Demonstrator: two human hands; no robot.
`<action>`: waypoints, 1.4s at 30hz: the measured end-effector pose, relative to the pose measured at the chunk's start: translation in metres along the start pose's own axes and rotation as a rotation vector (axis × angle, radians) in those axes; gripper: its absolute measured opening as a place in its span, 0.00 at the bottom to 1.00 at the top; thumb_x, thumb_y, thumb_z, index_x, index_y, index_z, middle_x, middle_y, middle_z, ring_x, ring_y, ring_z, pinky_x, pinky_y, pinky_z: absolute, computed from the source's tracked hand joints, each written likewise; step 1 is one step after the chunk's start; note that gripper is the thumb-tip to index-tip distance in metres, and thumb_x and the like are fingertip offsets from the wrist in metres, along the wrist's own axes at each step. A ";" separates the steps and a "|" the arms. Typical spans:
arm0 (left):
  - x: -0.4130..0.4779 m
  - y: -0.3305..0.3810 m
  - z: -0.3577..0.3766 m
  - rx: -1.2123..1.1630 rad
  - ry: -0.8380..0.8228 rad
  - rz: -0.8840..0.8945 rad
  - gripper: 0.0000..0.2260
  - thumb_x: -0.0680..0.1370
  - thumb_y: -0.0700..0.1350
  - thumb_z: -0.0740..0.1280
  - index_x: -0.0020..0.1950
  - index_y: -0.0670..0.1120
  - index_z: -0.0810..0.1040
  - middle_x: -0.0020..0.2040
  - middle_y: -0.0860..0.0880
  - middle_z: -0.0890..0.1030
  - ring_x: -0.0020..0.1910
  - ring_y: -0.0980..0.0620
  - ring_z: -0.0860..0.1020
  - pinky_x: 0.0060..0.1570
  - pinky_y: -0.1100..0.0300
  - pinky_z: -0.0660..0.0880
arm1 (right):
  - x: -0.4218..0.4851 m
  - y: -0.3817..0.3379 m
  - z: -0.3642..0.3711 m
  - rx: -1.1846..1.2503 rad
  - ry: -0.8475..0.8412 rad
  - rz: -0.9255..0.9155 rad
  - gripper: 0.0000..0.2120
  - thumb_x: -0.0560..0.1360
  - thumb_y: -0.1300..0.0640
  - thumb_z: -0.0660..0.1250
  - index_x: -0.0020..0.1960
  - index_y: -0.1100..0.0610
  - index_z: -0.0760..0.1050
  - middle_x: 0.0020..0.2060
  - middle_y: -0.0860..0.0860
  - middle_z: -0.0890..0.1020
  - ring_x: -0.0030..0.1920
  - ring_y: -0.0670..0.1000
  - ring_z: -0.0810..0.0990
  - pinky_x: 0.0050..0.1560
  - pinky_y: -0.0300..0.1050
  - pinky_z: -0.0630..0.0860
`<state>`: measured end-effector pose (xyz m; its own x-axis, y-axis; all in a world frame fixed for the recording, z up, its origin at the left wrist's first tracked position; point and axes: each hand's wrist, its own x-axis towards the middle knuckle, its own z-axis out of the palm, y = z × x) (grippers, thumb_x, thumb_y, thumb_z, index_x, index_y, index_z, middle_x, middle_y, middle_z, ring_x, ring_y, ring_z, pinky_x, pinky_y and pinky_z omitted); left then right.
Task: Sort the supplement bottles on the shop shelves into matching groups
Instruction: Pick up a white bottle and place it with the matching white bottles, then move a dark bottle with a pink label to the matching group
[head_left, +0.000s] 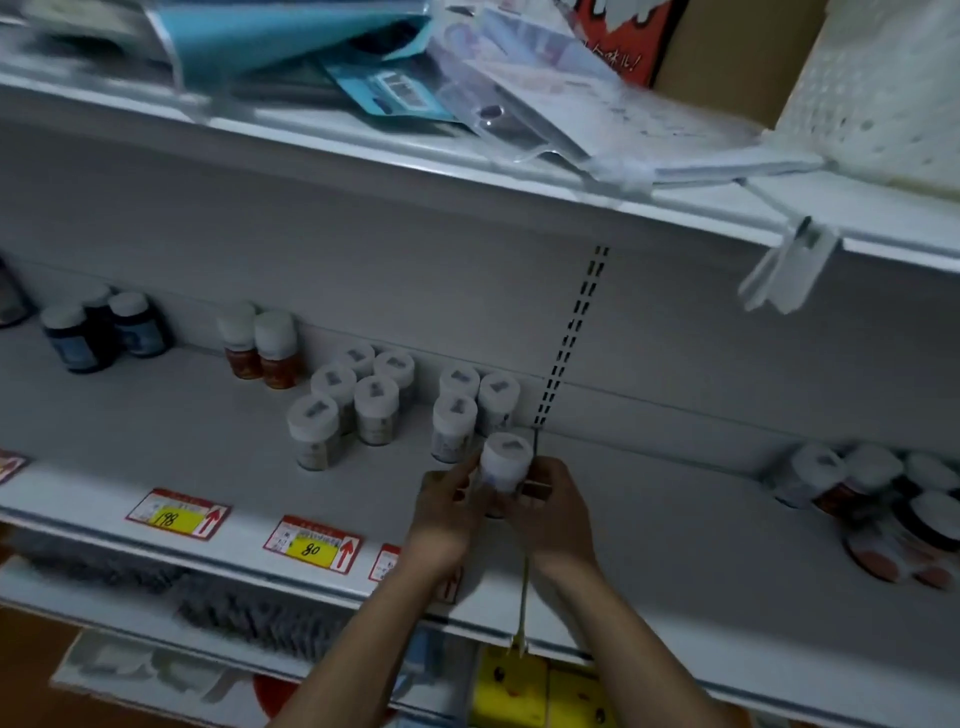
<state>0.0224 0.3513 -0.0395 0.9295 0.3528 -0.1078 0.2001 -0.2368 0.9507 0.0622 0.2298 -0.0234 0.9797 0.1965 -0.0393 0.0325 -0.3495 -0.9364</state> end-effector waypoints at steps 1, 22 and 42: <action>0.010 -0.003 0.003 0.011 -0.007 -0.008 0.16 0.79 0.45 0.64 0.67 0.52 0.76 0.51 0.43 0.81 0.48 0.51 0.81 0.40 0.74 0.72 | 0.007 0.001 0.001 -0.021 0.012 -0.023 0.14 0.72 0.57 0.73 0.52 0.48 0.72 0.46 0.42 0.78 0.47 0.44 0.78 0.40 0.31 0.72; 0.018 0.017 -0.004 -0.086 0.126 -0.055 0.07 0.77 0.39 0.67 0.44 0.51 0.76 0.45 0.52 0.81 0.48 0.52 0.80 0.55 0.43 0.77 | 0.062 0.007 0.023 -0.094 0.079 -0.014 0.28 0.63 0.52 0.79 0.58 0.56 0.71 0.52 0.51 0.77 0.50 0.50 0.76 0.43 0.42 0.70; -0.033 0.122 0.305 -0.036 -0.417 0.064 0.18 0.78 0.42 0.66 0.67 0.51 0.70 0.64 0.51 0.76 0.57 0.54 0.77 0.53 0.55 0.78 | -0.036 0.129 -0.315 0.167 0.614 0.118 0.14 0.74 0.61 0.71 0.59 0.57 0.75 0.51 0.51 0.80 0.53 0.50 0.79 0.39 0.22 0.70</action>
<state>0.1109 0.0345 -0.0089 0.9870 -0.0601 -0.1494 0.1336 -0.2122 0.9680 0.0931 -0.1104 -0.0328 0.9111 -0.4120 0.0149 -0.0652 -0.1795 -0.9816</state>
